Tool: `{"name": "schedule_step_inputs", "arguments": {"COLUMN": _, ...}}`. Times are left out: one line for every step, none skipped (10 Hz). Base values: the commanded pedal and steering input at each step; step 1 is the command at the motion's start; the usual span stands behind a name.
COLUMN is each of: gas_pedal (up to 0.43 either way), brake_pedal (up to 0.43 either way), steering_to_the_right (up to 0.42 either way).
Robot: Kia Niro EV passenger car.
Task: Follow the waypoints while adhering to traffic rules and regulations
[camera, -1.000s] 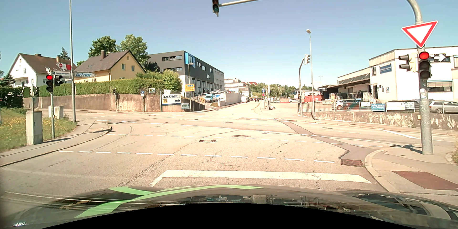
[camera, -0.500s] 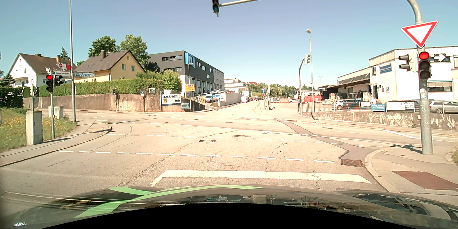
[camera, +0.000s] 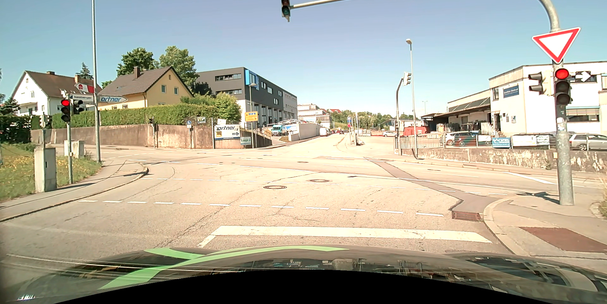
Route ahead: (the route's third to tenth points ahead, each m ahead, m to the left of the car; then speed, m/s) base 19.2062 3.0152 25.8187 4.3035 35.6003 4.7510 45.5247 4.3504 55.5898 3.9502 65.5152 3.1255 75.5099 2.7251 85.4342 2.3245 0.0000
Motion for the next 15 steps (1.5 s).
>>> {"name": "schedule_step_inputs", "arguments": {"gas_pedal": 0.000, "brake_pedal": 0.543, "steering_to_the_right": 0.014}}
{"name": "schedule_step_inputs", "arguments": {"gas_pedal": 0.000, "brake_pedal": 0.543, "steering_to_the_right": 0.015}}
{"name": "schedule_step_inputs", "arguments": {"gas_pedal": 0.000, "brake_pedal": 0.543, "steering_to_the_right": 0.014}}
{"name": "schedule_step_inputs", "arguments": {"gas_pedal": 0.000, "brake_pedal": 0.543, "steering_to_the_right": 0.014}}
{"name": "schedule_step_inputs", "arguments": {"gas_pedal": 0.000, "brake_pedal": 0.543, "steering_to_the_right": 0.014}}
{"name": "schedule_step_inputs", "arguments": {"gas_pedal": 0.000, "brake_pedal": 0.543, "steering_to_the_right": 0.014}}
{"name": "schedule_step_inputs", "arguments": {"gas_pedal": 0.000, "brake_pedal": 0.549, "steering_to_the_right": 0.014}}
{"name": "schedule_step_inputs", "arguments": {"gas_pedal": 0.000, "brake_pedal": 0.543, "steering_to_the_right": 0.014}}
{"name": "schedule_step_inputs", "arguments": {"gas_pedal": 0.000, "brake_pedal": 0.543, "steering_to_the_right": 0.015}}
{"name": "schedule_step_inputs", "arguments": {"gas_pedal": 0.000, "brake_pedal": 0.543, "steering_to_the_right": 0.014}}
{"name": "schedule_step_inputs", "arguments": {"gas_pedal": 0.000, "brake_pedal": 0.543, "steering_to_the_right": 0.014}}
{"name": "schedule_step_inputs", "arguments": {"gas_pedal": 0.000, "brake_pedal": 0.543, "steering_to_the_right": 0.014}}
{"name": "schedule_step_inputs", "arguments": {"gas_pedal": 0.000, "brake_pedal": 0.543, "steering_to_the_right": 0.015}}
{"name": "schedule_step_inputs", "arguments": {"gas_pedal": 0.000, "brake_pedal": 0.543, "steering_to_the_right": 0.015}}
{"name": "schedule_step_inputs", "arguments": {"gas_pedal": 0.000, "brake_pedal": 0.543, "steering_to_the_right": 0.014}}
